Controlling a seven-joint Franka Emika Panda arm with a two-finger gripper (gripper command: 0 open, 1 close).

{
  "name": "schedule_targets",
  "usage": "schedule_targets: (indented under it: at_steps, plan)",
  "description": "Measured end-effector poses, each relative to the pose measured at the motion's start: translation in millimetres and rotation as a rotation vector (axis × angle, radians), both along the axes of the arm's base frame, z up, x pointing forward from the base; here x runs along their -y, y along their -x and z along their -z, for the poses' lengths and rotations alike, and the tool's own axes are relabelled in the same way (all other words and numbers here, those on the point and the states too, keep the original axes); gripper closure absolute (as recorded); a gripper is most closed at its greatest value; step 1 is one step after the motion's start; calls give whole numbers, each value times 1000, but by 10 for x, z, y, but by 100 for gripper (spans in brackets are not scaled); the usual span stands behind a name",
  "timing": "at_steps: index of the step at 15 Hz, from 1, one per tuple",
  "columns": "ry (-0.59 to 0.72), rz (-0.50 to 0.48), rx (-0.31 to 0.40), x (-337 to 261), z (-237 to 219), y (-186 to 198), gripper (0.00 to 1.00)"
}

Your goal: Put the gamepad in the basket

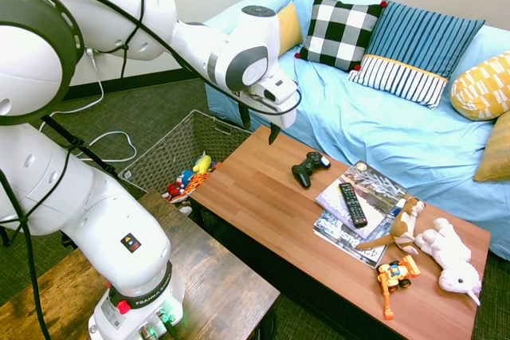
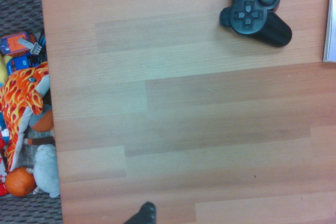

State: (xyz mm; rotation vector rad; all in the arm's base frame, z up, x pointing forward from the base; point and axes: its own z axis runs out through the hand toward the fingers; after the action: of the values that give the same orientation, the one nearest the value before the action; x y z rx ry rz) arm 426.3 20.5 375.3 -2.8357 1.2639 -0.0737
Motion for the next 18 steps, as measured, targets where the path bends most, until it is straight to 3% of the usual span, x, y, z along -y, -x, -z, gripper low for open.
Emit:
schedule_targets:
  at_steps: [5, 13, 18]
  plan:
    - [31, 46, 17, 94, 56, -152, 0]
    - [33, 131, -39, 188, 929, -1316, 0]
    - [62, 152, -76, 265, 1519, -1765, 0]
